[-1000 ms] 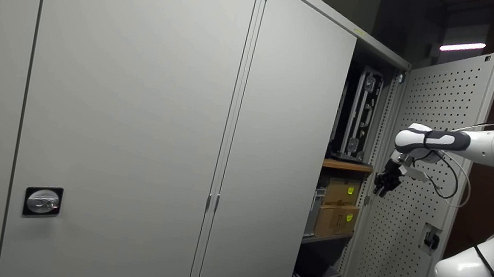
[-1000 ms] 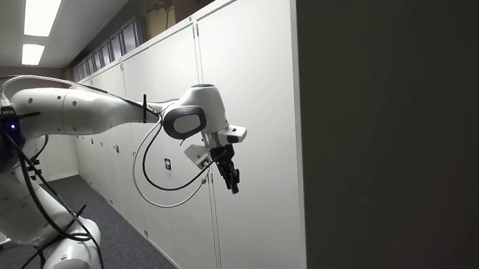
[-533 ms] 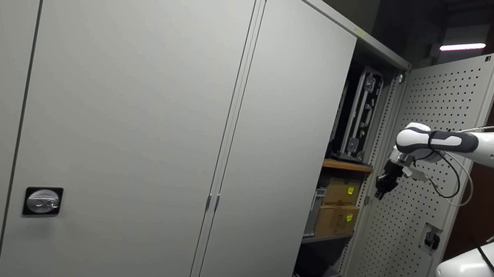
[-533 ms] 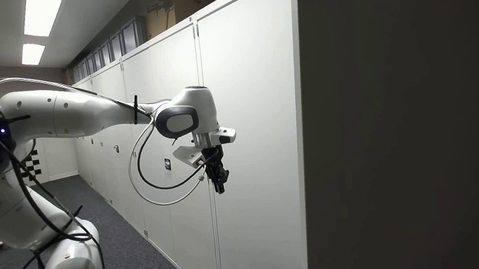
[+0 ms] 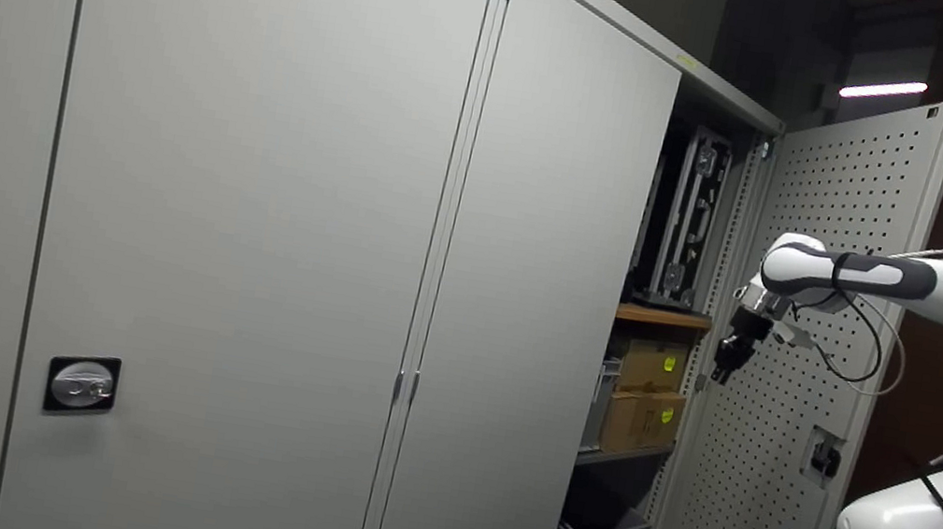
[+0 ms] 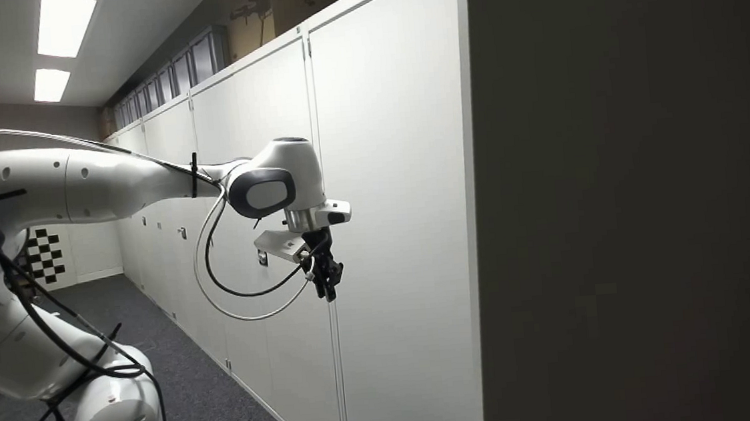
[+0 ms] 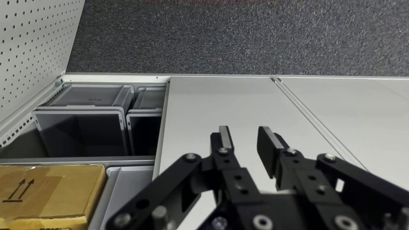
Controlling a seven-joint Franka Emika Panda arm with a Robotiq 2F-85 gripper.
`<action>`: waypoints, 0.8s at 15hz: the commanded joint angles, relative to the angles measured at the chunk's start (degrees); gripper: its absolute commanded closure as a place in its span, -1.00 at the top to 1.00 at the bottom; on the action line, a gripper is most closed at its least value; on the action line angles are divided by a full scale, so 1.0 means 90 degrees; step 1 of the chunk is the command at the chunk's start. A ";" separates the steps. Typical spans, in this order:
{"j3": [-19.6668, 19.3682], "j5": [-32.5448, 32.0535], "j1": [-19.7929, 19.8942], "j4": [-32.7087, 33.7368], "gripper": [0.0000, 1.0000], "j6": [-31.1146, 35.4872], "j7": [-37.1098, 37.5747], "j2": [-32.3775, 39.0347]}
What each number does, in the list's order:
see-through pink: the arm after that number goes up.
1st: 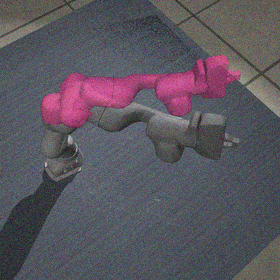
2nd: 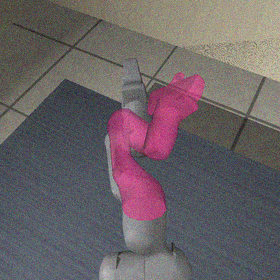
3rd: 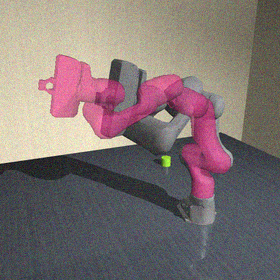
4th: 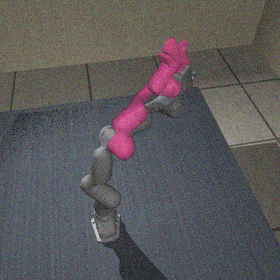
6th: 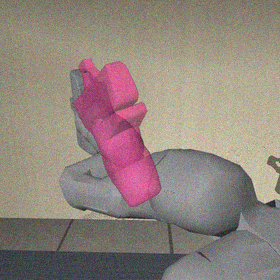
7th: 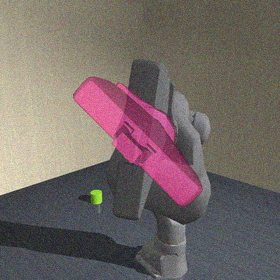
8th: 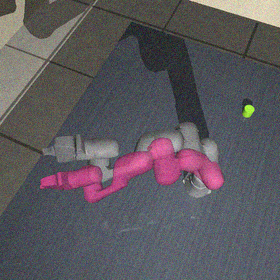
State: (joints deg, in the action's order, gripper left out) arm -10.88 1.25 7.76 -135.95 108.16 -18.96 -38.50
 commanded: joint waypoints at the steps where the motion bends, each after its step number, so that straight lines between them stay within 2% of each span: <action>1: -0.0093 0.0007 -0.0297 -0.0288 0.25 -0.0152 -0.0237 -0.0458; 4: -0.0106 0.0025 -0.0448 -0.0387 0.72 -0.0194 -0.0287 -0.0605; 6: -0.0109 0.0023 -0.0514 -0.0446 0.97 -0.0188 -0.0303 -0.0675; 12: -0.0045 -0.0025 -0.0528 -0.0412 1.00 -0.0058 -0.0087 -0.0571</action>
State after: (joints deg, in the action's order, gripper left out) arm -10.88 1.37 3.59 -139.76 107.72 -20.09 -43.61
